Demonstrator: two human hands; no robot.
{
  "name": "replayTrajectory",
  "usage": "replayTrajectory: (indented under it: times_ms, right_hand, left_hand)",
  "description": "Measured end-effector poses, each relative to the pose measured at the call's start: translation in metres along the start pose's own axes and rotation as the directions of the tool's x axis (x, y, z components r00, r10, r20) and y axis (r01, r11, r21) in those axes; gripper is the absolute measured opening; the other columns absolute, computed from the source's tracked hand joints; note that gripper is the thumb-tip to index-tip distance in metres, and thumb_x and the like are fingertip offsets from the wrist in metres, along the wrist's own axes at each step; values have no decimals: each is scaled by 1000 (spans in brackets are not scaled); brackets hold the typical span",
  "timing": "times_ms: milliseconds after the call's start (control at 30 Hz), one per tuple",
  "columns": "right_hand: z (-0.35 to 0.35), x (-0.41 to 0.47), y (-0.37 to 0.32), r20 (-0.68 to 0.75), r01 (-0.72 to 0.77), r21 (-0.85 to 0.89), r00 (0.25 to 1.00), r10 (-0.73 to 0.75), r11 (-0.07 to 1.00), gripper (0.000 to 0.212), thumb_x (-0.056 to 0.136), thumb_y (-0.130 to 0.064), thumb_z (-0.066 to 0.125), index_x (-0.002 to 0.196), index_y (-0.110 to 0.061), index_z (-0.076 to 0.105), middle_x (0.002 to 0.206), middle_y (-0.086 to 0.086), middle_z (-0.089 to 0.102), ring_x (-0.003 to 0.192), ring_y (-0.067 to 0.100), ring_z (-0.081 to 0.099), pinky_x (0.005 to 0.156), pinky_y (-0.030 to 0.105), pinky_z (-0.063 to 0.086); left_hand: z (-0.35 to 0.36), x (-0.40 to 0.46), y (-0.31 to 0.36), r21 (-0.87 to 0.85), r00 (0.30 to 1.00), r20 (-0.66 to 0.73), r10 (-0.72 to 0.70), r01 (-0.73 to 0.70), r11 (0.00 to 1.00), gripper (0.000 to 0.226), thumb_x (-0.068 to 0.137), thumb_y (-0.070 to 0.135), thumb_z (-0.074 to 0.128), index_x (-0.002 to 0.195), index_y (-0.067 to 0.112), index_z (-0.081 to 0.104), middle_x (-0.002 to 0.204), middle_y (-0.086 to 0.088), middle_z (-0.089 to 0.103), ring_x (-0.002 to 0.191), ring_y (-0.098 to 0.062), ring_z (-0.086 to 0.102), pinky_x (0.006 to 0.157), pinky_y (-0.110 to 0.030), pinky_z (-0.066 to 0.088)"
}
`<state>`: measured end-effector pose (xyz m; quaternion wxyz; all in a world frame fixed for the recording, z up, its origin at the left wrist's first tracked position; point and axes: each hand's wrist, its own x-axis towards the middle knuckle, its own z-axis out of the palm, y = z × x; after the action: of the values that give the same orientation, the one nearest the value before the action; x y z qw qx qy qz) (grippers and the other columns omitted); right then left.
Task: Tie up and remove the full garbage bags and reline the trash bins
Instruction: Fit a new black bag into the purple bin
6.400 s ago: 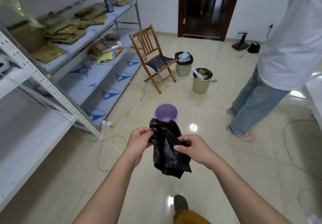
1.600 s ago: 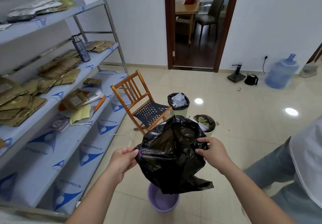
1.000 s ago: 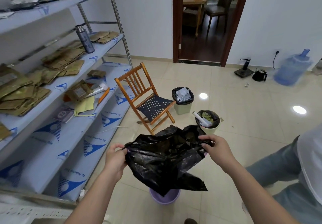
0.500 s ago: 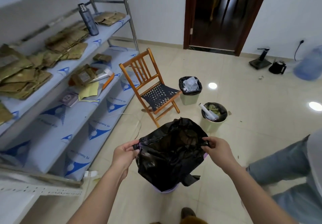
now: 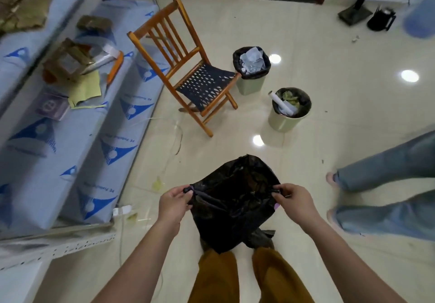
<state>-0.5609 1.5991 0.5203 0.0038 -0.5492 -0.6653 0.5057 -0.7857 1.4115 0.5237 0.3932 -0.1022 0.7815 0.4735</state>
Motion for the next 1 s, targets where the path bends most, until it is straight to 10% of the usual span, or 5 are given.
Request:
replayTrajectory:
  times_ms: [700, 1000]
  right_hand:
    - [177, 113, 131, 65, -308, 87, 951, 303, 947, 17, 92, -13, 63, 108, -14, 71, 91, 4, 73, 87, 15, 67, 69, 19, 45]
    - [214, 203, 179, 49, -236, 148, 972, 232, 960, 14, 92, -11, 63, 100, -21, 69, 84, -3, 72, 71, 5, 66, 61, 13, 46]
  left_hand:
    - [38, 206, -144, 0, 977, 2, -213, 213, 977, 9, 94, 5, 58, 102, 6, 64, 95, -10, 68, 88, -19, 66, 76, -31, 54]
    - [82, 287, -183, -96, 984, -109, -144, 134, 986, 8, 94, 10, 60, 100, 9, 65, 95, -5, 68, 88, -14, 67, 69, -20, 55]
